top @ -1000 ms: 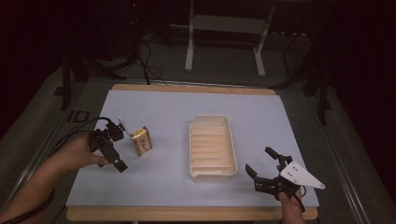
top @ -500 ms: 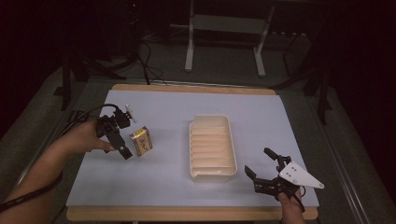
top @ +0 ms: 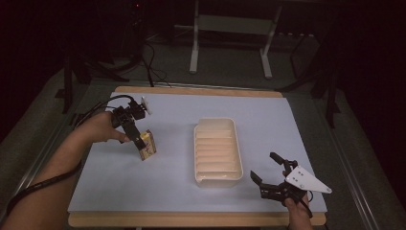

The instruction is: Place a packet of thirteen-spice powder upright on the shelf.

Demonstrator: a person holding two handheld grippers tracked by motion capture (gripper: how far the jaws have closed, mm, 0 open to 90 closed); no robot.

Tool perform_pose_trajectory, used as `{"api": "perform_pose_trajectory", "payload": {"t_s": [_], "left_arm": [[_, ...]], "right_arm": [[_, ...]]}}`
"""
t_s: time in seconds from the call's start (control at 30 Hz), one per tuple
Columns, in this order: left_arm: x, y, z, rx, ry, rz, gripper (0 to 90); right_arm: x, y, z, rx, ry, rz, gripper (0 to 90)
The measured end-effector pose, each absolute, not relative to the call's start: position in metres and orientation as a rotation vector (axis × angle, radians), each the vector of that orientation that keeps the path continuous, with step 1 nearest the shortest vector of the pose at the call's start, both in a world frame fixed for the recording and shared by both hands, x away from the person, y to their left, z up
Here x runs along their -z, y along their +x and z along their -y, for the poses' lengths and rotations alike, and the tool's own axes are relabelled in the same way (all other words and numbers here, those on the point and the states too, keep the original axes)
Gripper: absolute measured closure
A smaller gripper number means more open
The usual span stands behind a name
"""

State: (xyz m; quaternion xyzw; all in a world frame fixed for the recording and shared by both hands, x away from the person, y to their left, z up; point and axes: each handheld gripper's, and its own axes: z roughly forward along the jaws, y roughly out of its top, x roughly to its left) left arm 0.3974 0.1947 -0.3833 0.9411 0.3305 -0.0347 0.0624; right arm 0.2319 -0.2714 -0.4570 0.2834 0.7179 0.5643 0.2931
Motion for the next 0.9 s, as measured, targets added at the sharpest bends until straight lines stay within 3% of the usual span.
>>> {"api": "perform_pose_trajectory", "payload": {"t_s": [0.13, 0.2, 0.9], "left_arm": [[0.385, 0.403, -0.188, 0.079, 2.856, -0.968, 16.3], [0.387, 0.404, -0.184, 0.085, 2.861, -0.977, 26.3], [0.413, 0.416, -0.169, 0.141, 2.983, -0.929, 58.2]], "right_arm": [[0.457, 0.232, 0.272, -1.512, 0.756, -1.914, 11.2], [0.457, 0.232, 0.272, -1.515, 0.758, -1.915, 11.2], [0.458, 0.233, 0.272, -1.518, 0.754, -1.933, 11.2]]}}
